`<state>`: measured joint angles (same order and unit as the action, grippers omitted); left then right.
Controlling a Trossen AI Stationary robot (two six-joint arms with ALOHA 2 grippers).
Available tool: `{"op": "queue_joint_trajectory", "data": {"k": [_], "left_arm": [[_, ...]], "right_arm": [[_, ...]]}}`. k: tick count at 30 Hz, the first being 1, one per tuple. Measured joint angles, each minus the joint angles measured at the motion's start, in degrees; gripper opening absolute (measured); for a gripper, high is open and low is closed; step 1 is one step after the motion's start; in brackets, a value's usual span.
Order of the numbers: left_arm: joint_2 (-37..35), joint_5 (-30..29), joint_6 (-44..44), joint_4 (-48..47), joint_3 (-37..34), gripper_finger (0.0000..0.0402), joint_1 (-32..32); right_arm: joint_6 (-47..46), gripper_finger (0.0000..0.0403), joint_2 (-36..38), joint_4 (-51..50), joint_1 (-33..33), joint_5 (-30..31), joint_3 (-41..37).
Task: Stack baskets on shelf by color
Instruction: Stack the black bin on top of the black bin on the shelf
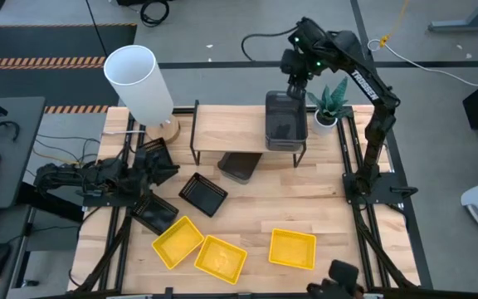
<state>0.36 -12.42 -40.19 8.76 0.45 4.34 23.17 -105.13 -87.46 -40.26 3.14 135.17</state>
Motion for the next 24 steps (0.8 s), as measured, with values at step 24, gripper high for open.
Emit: {"op": "queue_joint_trajectory", "data": {"k": [24], "left_arm": [[16.27, -2.24, -16.15, -19.81, 20.45, 0.0114, 0.02]], "right_arm": [[-22.21, 0.0142, 15.94, 6.7, 18.41, -8.2, -2.47]]}}
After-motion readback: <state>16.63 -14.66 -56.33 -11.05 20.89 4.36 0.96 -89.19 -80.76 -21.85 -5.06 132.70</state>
